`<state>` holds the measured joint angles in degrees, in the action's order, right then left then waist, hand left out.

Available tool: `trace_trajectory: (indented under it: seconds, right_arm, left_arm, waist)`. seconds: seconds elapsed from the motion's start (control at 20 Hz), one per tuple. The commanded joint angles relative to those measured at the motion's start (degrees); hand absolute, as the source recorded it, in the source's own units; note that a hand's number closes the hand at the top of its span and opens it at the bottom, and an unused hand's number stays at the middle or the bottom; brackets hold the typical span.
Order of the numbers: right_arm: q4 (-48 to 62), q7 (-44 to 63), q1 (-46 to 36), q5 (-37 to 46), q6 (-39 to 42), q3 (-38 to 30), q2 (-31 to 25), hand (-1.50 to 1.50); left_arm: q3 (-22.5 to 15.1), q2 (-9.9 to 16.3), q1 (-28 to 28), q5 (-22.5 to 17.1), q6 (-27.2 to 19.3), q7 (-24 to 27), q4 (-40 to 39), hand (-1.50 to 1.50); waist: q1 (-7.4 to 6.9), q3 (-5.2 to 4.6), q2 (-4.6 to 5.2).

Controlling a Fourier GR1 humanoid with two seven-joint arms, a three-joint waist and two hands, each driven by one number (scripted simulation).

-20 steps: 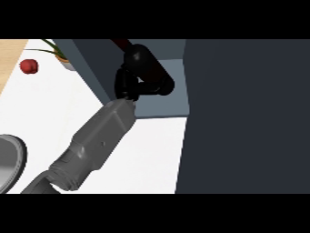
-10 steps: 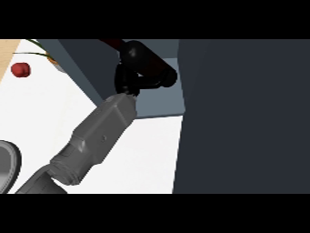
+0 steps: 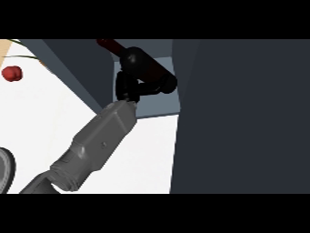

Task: Pick up the wine, place it into the cabinet and close the cabinet

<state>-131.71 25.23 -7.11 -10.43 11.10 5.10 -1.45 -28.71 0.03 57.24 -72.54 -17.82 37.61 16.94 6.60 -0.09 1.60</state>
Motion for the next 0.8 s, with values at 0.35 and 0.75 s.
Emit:
trace_trajectory:
  seconds: [0.35, 0.75]
  right_arm:
    - [0.87, -0.32, -0.50, -1.94, 1.63, -0.66, -1.08, -1.50]
    - [0.36, 0.95, -0.70, -1.58, 0.49, -0.36, -0.64, -1.50]
  left_arm:
    - [-7.11, -0.03, -3.54, -6.67, -5.66, 2.01, 7.31, 1.50]
    - [-6.57, -0.02, -0.66, -13.55, -7.30, 5.22, 7.70, -1.50]
  waist:
    - [1.66, 0.01, 0.13]
    - [1.35, -0.03, 0.20]
